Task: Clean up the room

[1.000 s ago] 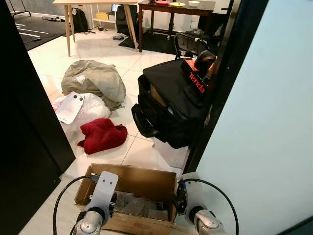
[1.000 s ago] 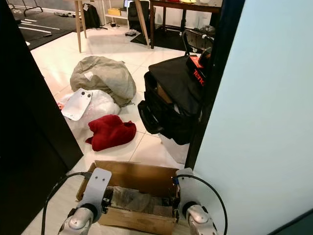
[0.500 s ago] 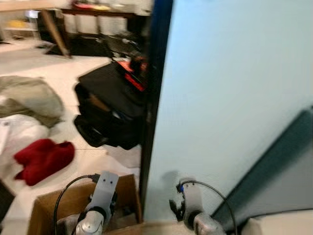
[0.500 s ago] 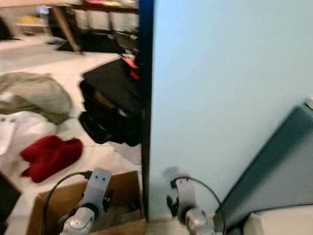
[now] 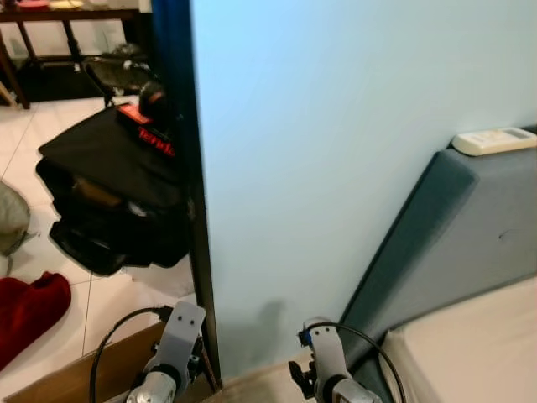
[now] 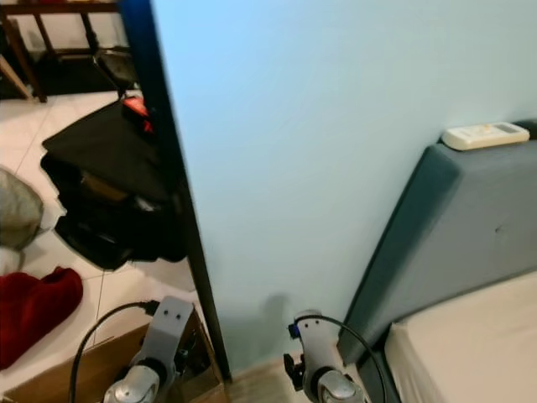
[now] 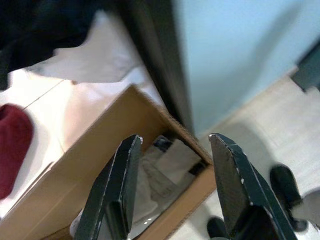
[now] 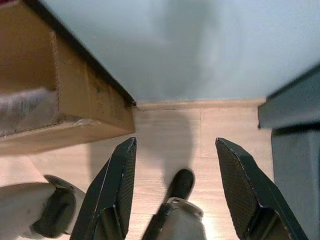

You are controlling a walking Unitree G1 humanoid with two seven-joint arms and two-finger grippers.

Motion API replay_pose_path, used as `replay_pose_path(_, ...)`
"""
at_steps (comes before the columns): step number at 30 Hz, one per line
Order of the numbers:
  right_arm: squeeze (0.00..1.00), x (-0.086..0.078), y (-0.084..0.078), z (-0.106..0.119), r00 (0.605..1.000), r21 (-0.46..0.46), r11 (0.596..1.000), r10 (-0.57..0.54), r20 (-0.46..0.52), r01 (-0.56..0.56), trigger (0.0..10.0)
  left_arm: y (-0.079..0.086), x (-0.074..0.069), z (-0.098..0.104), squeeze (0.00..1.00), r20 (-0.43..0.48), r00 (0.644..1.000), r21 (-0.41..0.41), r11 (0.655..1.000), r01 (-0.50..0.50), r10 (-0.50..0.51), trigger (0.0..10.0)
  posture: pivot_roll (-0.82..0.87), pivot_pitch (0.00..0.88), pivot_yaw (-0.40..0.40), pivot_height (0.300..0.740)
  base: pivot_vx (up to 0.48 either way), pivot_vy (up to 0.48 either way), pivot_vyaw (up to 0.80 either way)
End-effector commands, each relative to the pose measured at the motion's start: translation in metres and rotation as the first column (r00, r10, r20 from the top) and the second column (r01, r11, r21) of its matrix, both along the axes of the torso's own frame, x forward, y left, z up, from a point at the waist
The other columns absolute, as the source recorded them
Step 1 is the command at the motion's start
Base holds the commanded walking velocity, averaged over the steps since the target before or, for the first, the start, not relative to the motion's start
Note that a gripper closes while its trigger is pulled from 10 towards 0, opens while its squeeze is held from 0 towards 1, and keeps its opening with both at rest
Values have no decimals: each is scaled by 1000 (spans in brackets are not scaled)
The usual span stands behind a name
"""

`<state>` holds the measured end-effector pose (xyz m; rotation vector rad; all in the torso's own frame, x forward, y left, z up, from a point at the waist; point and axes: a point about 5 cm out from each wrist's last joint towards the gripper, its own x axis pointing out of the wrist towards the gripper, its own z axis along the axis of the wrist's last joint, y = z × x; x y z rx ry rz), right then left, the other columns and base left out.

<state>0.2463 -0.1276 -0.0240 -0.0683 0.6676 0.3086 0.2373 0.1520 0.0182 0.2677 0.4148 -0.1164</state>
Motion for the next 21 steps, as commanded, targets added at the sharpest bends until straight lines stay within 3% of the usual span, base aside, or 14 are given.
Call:
replay_pose_path(1,0,-1,-6,1,1000,-14,1000,-16,0,16,10000,-4,-4,-2,0,-17,999,-7,999,34,-34,10000,11,157,-37,721,0,0,-800)
replay_pose_path(5,0,-2,-7,1,1000,-16,1000,-19,-4,18,10000,-6,-8,-4,0,-31,995,-24,995,93,-94,10000,11,157,-36,721,0,0,-800)
replay_pose_path(7,0,-2,-8,1,1000,-20,1000,-21,-8,21,10000,-10,-16,-4,0,-48,975,-50,976,214,-216,10000,11,156,-36,721,0,0,-800)
replay_pose_path(12,0,-2,-10,1,1000,-24,999,-22,-9,22,10000,-15,-22,-2,0,-44,940,-65,940,336,-339,10000,13,157,-38,721,0,0,-800)
replay_pose_path(16,0,-2,-10,1,1000,-27,999,-22,-9,22,10000,-13,-15,1,0,-20,943,-23,943,331,-331,10000,15,156,-37,721,0,0,-800)
replay_pose_path(17,0,-3,-10,2,1000,-28,999,-25,-6,25,10000,-11,-8,2,0,-2,956,18,956,293,-293,10000,15,156,-37,721,0,0,-800)
replay_pose_path(21,0,-4,-13,2,999,-27,998,-49,7,49,10000,-12,6,5,0,42,981,21,982,188,-189,10000,10,148,-30,721,0,0,-800)
